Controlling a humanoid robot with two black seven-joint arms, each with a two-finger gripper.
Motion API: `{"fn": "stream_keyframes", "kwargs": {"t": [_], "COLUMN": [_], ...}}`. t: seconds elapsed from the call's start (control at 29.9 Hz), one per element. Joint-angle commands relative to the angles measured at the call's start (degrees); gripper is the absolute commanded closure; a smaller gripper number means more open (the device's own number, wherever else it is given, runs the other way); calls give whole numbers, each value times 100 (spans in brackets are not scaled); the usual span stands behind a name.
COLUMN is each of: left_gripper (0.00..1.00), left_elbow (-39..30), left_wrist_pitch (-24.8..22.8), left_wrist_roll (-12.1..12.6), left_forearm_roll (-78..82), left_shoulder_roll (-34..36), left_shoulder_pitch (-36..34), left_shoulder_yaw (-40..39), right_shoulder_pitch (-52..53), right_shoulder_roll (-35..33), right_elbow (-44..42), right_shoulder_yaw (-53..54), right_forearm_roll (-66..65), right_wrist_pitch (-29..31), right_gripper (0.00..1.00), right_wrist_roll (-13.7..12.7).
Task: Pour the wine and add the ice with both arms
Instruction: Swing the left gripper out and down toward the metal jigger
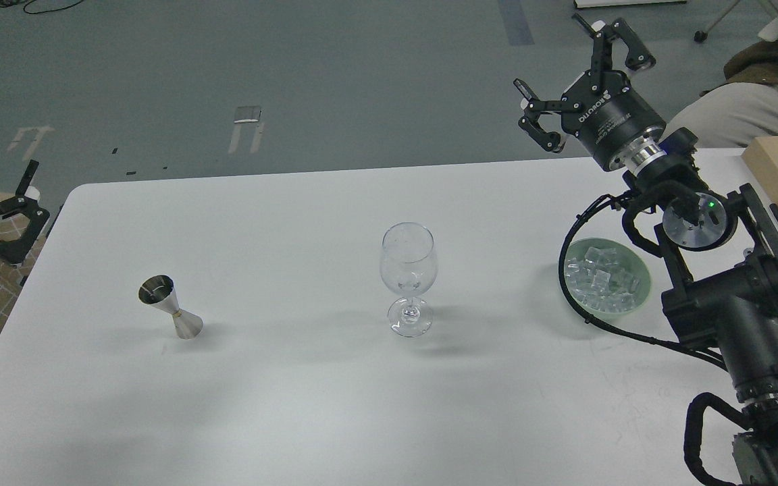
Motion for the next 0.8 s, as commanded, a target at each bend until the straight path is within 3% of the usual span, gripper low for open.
{"fn": "stream_keyframes", "kwargs": {"t": [0.0,0.13,0.77], "left_gripper": [2,2,2], "left_elbow": [-134,-248,-319], "left_wrist_pitch": [-38,-143,-245], "left_wrist_roll": [87,202,193], "left_forearm_roll": [-3,-3,-3], "left_shoulder_roll": [-208,-384,-700], "left_shoulder_pitch": [371,635,1294], "left_shoulder_yaw": [-132,-220,-492], "right_shoulder_pitch": [-8,-70,-88], "right_shoulder_roll": [0,0,0], "right_elbow": [-8,1,18], "right_shoulder_yaw": [-1,-1,-1], "right_forearm_roll": [0,0,0], "right_wrist_pitch": [0,0,0], "right_gripper": [0,0,0], "right_wrist_roll": [0,0,0]}}
